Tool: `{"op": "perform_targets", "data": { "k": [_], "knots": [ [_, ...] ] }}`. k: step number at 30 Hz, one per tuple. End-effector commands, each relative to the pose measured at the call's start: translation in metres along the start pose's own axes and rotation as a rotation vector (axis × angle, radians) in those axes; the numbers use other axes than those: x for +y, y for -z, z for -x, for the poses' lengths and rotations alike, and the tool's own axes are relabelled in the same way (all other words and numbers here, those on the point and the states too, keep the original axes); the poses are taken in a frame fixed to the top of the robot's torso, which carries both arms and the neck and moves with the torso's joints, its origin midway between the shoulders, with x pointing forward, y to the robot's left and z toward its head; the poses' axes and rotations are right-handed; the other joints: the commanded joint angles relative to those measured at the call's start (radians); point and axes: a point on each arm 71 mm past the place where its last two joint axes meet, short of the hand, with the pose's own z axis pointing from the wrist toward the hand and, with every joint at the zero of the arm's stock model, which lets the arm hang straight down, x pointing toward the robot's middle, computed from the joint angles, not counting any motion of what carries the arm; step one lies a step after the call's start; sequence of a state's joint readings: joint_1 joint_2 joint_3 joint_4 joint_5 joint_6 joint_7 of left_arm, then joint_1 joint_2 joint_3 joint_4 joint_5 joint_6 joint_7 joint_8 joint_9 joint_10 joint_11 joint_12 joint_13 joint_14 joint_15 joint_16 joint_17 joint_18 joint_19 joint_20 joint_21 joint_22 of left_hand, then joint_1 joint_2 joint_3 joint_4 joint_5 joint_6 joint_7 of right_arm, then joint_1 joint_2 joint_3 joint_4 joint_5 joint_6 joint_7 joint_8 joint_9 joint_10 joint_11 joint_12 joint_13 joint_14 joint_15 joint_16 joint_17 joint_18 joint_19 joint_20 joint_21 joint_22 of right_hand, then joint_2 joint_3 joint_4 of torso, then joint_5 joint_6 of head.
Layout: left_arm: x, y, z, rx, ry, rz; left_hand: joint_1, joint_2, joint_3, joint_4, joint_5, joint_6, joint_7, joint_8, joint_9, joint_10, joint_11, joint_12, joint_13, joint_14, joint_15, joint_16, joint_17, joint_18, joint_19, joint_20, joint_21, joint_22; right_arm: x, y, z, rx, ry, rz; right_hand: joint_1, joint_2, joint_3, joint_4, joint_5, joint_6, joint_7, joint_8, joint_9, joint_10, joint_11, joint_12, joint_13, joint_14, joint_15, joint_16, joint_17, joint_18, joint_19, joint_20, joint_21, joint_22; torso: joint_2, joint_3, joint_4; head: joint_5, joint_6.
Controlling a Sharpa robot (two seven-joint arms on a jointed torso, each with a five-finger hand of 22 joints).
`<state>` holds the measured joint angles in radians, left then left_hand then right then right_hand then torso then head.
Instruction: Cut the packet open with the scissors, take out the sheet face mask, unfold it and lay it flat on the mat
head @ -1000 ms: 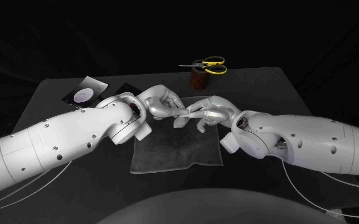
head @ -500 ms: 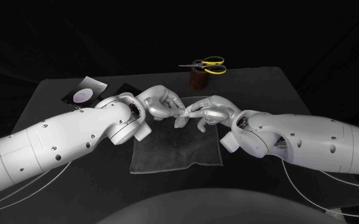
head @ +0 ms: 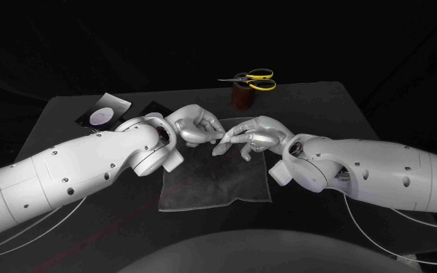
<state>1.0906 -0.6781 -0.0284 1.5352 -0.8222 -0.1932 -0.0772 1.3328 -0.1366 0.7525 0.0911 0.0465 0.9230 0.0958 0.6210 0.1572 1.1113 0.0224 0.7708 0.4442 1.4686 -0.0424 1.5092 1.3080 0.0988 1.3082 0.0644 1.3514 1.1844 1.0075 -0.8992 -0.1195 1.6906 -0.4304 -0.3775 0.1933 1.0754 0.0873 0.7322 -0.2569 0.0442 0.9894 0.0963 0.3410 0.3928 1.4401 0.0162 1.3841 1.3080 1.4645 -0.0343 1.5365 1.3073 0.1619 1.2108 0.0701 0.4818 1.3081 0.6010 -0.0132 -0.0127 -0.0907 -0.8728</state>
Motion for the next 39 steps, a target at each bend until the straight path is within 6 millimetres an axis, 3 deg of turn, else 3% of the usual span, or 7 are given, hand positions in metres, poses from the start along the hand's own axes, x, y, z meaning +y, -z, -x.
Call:
{"op": "perform_targets", "data": {
  "k": [1,11,14,17,20,27,39],
  "knots": [
    [0.0,0.0,0.001,-0.005,0.01,-0.003,-0.018,-0.006,0.025,-0.013,0.003,0.01,-0.005,0.031,0.077,0.017,-0.006,0.012,0.009,0.045,0.001,0.014,0.12,-0.008,0.01,-0.003,0.01,0.009,0.002,0.0,-0.001,0.009,0.001,0.018,-0.002,-0.008,0.005,0.002,0.005,0.005,0.0,0.091,0.114,0.007,0.003,0.003,0.058,0.046,-0.006,0.003,0.115,0.014,0.008,-0.002,0.003,0.03,0.0,0.0003,-0.0007,0.0,0.0],
    [0.002,0.0,0.003,-0.011,0.028,0.0,-0.059,-0.018,0.053,-0.024,0.003,0.002,-0.003,0.041,0.097,0.017,-0.005,0.011,0.016,0.05,0.0,0.016,0.126,-0.011,0.018,-0.006,0.017,0.019,0.002,0.001,-0.001,0.009,0.0,0.017,-0.004,-0.008,0.007,0.002,0.005,0.005,-0.001,0.092,0.116,0.008,0.002,0.005,0.06,0.047,-0.006,0.003,0.116,0.014,0.009,-0.003,0.005,0.03,0.0,0.0001,0.0006,-0.002,0.0],
    [0.001,0.0,0.002,0.005,0.036,-0.006,-0.111,-0.036,0.014,0.007,0.002,-0.013,-0.002,0.037,0.101,0.007,0.0,-0.004,0.011,0.044,0.005,0.011,0.113,-0.009,0.011,-0.003,0.011,0.008,0.002,0.001,-0.001,0.009,0.0,0.017,-0.004,-0.008,0.007,0.002,0.005,0.005,-0.001,0.092,0.116,0.008,0.002,0.005,0.06,0.047,-0.006,0.003,0.116,0.014,0.009,-0.003,0.005,0.03,0.0,-0.0002,0.0009,-0.002,0.0],
    [0.0,0.0,0.0,0.018,0.045,-0.009,-0.181,-0.052,-0.059,0.063,0.002,-0.017,0.002,0.024,0.102,0.007,0.004,-0.013,0.008,0.037,0.009,0.005,0.097,-0.007,0.004,0.002,0.003,-0.002,0.002,0.0,-0.001,0.009,0.0,0.016,-0.004,-0.008,0.007,0.002,0.005,0.005,-0.001,0.092,0.116,0.008,0.002,0.005,0.06,0.047,-0.006,0.003,0.116,0.014,0.009,-0.003,0.005,0.03,0.0,-0.0006,0.0,0.0,0.0],
    [-0.001,0.0,-0.002,0.027,0.05,-0.01,-0.219,-0.081,-0.128,0.096,0.002,-0.015,0.005,0.012,0.101,0.006,0.007,-0.016,0.009,0.036,0.012,0.003,0.094,-0.006,0.003,0.004,0.001,-0.004,0.002,0.0,-0.001,0.01,-0.001,0.016,-0.004,-0.008,0.007,0.002,0.005,0.005,-0.001,0.092,0.116,0.008,0.002,0.005,0.06,0.047,-0.006,0.003,0.116,0.014,0.009,-0.003,0.005,0.03,0.0,-0.0006,0.0002,-0.001,0.0],
    [-0.003,-0.003,-0.005,0.044,0.051,-0.006,-0.213,-0.108,-0.217,0.118,0.002,-0.006,0.005,-0.009,0.098,0.006,0.007,-0.02,0.011,0.035,0.012,0.003,0.094,-0.006,0.004,0.005,-0.001,-0.005,0.003,0.0,-0.004,0.017,-0.003,0.018,-0.004,-0.008,0.007,0.002,0.005,0.005,-0.001,0.092,0.116,0.008,0.002,0.005,0.06,0.047,-0.006,0.003,0.116,0.014,0.009,-0.003,0.005,0.03,0.0,-0.0002,-0.0003,0.001,0.0],
    [-0.002,-0.005,-0.007,0.049,0.04,0.012,-0.161,-0.118,-0.277,0.114,0.002,0.003,0.005,-0.027,0.097,0.006,0.006,-0.024,0.013,0.036,0.011,0.003,0.096,-0.007,0.006,0.004,-0.001,-0.004,0.005,0.001,-0.007,0.03,-0.007,0.027,-0.004,-0.008,0.007,0.002,0.005,0.005,-0.001,0.092,0.116,0.008,0.002,0.005,0.06,0.047,-0.006,0.003,0.116,0.014,0.009,-0.003,0.005,0.03,0.0,0.0004,-0.0002,-0.001,0.0]
  ]
}}
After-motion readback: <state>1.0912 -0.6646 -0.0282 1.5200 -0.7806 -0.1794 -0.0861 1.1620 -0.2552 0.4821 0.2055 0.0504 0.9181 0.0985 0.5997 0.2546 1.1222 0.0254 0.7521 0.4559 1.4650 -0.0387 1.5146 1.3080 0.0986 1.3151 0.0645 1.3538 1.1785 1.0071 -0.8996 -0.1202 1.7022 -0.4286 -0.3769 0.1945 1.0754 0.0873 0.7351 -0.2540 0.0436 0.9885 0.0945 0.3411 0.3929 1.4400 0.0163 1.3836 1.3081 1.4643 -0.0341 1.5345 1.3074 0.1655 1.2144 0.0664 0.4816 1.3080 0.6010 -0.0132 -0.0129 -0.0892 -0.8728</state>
